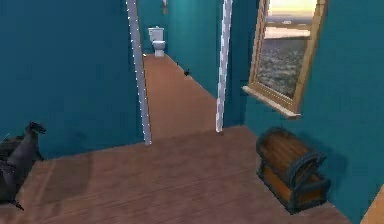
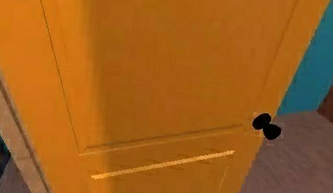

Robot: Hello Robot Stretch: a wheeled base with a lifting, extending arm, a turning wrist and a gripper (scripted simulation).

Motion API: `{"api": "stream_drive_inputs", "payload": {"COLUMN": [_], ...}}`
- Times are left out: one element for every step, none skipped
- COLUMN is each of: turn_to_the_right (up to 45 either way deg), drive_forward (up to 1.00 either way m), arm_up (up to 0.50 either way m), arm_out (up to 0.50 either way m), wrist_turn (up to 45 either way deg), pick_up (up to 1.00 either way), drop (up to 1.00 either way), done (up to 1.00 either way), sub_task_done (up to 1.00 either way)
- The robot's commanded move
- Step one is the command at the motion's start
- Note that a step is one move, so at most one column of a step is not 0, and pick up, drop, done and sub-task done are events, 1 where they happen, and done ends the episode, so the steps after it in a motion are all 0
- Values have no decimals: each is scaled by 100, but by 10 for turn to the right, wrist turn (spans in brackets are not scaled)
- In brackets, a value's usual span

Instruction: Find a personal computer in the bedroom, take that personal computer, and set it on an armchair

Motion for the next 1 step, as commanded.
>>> {"api": "stream_drive_inputs", "payload": {"turn_to_the_right": [0], "drive_forward": [100], "arm_up": [0], "arm_out": [0], "wrist_turn": [0], "pick_up": [0], "drop": [0], "done": [0], "sub_task_done": [0]}}
